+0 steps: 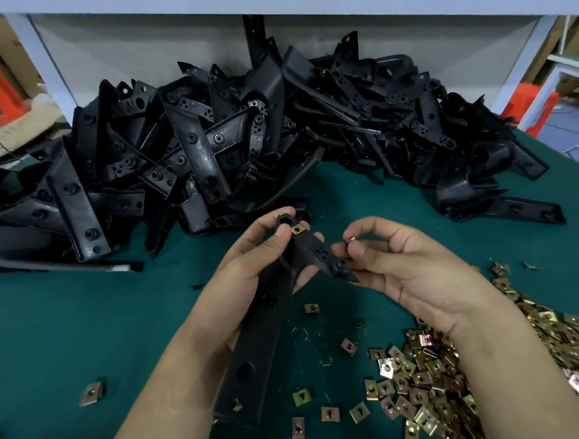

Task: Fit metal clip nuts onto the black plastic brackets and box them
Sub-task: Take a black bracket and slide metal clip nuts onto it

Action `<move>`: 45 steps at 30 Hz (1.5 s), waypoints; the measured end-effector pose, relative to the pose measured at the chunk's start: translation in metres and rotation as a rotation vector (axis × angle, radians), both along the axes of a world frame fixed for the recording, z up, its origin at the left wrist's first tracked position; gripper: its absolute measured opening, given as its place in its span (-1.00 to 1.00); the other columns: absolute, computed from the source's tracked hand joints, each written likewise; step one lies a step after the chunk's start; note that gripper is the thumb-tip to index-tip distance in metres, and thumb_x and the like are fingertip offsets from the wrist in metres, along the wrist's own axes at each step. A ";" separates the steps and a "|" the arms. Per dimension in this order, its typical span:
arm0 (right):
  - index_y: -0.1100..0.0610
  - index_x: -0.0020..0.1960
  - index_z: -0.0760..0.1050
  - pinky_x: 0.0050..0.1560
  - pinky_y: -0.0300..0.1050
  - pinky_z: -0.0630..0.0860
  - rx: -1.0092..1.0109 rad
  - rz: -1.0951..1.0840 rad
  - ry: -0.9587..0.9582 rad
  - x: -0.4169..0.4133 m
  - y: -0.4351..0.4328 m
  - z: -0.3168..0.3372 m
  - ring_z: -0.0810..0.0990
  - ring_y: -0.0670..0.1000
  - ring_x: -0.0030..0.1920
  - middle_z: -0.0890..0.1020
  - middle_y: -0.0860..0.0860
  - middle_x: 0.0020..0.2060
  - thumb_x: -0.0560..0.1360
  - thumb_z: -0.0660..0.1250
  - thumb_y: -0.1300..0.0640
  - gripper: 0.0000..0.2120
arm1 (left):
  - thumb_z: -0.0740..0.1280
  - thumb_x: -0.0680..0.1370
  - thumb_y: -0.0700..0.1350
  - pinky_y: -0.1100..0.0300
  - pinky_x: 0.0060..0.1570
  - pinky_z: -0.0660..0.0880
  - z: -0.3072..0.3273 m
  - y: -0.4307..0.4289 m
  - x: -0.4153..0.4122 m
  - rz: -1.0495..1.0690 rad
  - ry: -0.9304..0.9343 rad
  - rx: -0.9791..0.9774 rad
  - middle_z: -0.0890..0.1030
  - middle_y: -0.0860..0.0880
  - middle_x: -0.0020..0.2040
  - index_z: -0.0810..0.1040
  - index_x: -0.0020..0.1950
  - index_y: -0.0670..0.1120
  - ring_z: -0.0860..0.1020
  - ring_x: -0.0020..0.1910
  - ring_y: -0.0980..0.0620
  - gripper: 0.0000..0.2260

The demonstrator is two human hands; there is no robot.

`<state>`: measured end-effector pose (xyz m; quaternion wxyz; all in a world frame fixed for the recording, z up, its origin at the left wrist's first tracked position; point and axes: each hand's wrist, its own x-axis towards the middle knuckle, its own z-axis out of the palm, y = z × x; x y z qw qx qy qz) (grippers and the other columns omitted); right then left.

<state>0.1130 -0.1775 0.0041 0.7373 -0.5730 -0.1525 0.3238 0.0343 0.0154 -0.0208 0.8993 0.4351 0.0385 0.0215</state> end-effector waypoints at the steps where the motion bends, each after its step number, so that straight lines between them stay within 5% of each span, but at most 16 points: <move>1: 0.02 -0.12 0.69 -0.06 -0.18 0.63 0.000 0.002 -0.006 0.000 0.000 0.000 0.70 0.04 -0.06 0.72 0.15 -0.02 0.30 0.51 0.15 -0.84 | 0.38 0.52 -0.09 0.17 -0.11 0.62 -0.001 0.000 0.000 0.001 0.009 0.016 0.69 -0.03 0.10 0.66 0.20 0.03 0.67 0.18 -0.05 -0.74; 7: 0.05 -0.10 0.68 -0.07 -0.24 0.59 -0.004 -0.052 -0.030 0.000 0.001 -0.003 0.60 -0.07 -0.18 0.63 0.00 -0.21 0.30 0.49 0.17 -0.83 | 0.37 0.60 -0.09 0.15 -0.09 0.62 -0.003 0.000 -0.001 -0.065 -0.016 0.081 0.65 -0.12 0.01 0.59 0.34 0.07 0.69 -0.06 -0.03 -0.69; 15: 0.10 -0.02 0.72 -0.06 -0.24 0.61 -0.029 -0.055 -0.028 -0.001 0.003 -0.002 0.69 -0.04 -0.11 0.73 0.13 -0.05 0.43 0.38 0.21 -0.81 | 0.40 0.55 -0.06 0.17 -0.08 0.62 -0.004 -0.003 -0.001 -0.045 0.009 0.150 0.63 -0.05 -0.10 0.61 0.30 0.08 0.67 -0.09 0.02 -0.69; 21: 0.20 0.01 0.71 0.12 -0.10 0.63 -0.029 -0.065 0.002 -0.001 0.006 -0.002 0.69 0.05 0.00 0.71 0.19 -0.01 0.37 0.43 0.23 -0.78 | 0.53 0.37 -0.22 0.19 -0.08 0.63 -0.003 -0.002 0.000 -0.010 -0.024 0.222 0.65 -0.08 -0.12 0.59 0.31 0.09 0.64 -0.14 -0.03 -0.47; 31: 0.10 -0.18 0.72 -0.23 -0.23 0.61 -0.081 -0.074 0.031 -0.009 0.016 0.003 0.67 -0.06 -0.26 0.69 0.07 -0.24 0.24 0.50 0.17 -0.84 | 0.53 0.33 -0.30 0.24 -0.14 0.62 -0.002 -0.005 0.000 -0.035 -0.051 0.238 0.68 -0.03 -0.14 0.63 0.24 0.05 0.68 -0.15 0.02 -0.48; 45: 0.12 -0.16 0.69 -0.26 -0.25 0.60 -0.017 -0.068 0.089 -0.009 0.016 0.003 0.68 -0.04 -0.28 0.70 0.08 -0.23 0.28 0.51 0.19 -0.86 | 0.57 0.31 -0.20 0.21 -0.06 0.61 0.001 -0.007 -0.002 0.004 -0.074 0.270 0.66 0.00 -0.12 0.60 0.28 0.09 0.66 -0.11 0.00 -0.45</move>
